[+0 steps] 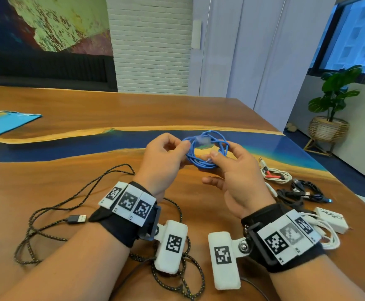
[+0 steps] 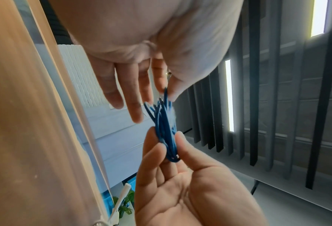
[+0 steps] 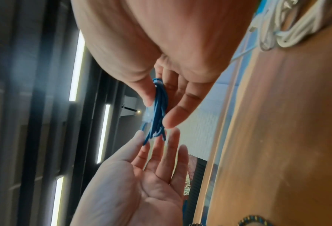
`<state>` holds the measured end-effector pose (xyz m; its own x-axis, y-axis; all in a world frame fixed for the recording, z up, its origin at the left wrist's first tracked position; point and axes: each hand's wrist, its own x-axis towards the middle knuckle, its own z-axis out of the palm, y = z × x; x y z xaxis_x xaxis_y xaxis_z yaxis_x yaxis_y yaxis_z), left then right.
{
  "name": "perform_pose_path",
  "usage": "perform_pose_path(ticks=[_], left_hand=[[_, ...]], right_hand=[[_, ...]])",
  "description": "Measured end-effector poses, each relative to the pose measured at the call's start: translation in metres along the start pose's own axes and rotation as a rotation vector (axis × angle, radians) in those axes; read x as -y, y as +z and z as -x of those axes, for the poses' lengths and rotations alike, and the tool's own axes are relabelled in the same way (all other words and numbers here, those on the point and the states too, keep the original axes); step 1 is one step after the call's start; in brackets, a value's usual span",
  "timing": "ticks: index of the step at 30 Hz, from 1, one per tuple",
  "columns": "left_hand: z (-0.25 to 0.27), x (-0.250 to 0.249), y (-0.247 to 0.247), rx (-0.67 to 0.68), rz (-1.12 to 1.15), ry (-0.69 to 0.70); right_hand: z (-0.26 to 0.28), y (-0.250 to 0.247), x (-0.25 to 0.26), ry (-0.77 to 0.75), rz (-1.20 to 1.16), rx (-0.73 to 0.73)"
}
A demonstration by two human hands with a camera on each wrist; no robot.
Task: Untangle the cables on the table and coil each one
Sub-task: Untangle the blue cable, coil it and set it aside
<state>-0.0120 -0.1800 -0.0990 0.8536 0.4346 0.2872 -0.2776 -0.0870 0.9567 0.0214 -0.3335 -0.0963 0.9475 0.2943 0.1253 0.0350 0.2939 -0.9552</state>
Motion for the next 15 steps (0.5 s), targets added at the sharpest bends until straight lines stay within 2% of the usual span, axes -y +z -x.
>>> perform_pose_path(ticks=[3, 5, 11, 13, 15], left_hand=[[-0.003, 0.0, -0.001, -0.093, 0.086, 0.047], [-0.005, -0.003, -0.004, -0.12, 0.156, 0.029], [-0.012, 0.004, -0.014, -0.143, 0.229, -0.115], [-0.013, 0.005, -0.016, -0.112, 0.243, -0.168], [-0.011, 0.004, -0.016, -0.025, 0.155, -0.187]], right_hand=[[-0.004, -0.004, -0.002, 0.09, -0.122, -0.07], [-0.005, -0.007, -0.001, 0.087, -0.145, -0.059], [0.003, -0.002, 0.005, -0.085, -0.102, 0.173], [0.006, -0.001, 0.007, -0.127, -0.075, 0.236], [0.006, -0.003, 0.01, -0.134, -0.059, 0.266]])
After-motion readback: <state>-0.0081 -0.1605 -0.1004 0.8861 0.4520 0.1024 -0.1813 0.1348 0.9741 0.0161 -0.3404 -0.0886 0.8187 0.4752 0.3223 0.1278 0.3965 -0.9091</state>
